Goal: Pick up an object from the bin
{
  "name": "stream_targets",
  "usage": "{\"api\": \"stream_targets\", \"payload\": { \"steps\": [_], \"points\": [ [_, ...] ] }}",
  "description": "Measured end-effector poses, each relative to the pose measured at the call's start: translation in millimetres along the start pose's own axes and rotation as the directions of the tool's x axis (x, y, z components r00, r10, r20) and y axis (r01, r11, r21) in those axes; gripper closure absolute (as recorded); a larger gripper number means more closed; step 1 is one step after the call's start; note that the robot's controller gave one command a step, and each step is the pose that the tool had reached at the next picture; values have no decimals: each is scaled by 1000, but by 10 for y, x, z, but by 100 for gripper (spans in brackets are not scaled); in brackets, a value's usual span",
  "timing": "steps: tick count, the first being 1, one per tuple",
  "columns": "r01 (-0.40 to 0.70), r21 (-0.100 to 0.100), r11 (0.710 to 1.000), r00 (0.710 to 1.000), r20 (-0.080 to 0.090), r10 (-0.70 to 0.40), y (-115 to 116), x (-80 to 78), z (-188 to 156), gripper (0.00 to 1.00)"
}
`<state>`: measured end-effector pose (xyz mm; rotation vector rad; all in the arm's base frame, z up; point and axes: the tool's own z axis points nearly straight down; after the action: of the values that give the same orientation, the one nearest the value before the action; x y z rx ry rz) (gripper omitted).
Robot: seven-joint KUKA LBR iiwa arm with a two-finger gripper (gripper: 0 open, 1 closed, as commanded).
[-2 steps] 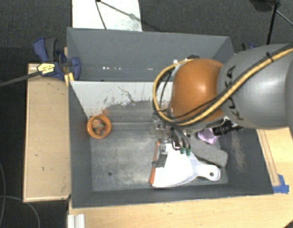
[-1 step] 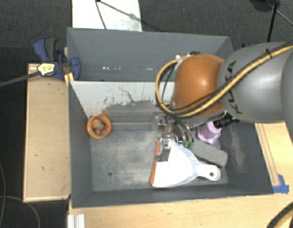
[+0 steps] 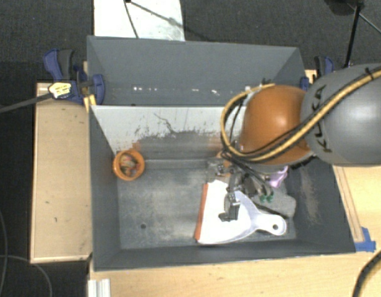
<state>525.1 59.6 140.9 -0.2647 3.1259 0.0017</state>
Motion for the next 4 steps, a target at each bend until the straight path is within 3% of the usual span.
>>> {"api": "stream_targets", "payload": {
  "steps": [1,2,3,4],
  "points": [
    [-203,1,979,979,-2,203,-232,-558,704,100],
    [-205,0,979,979,-2,205,-233,-560,703,0],
    [-206,0,979,979,-2,206,-233,-559,703,0],
    [-19,-3,1000,1000,-3,19,-451,-477,648,0]
  ]
}}
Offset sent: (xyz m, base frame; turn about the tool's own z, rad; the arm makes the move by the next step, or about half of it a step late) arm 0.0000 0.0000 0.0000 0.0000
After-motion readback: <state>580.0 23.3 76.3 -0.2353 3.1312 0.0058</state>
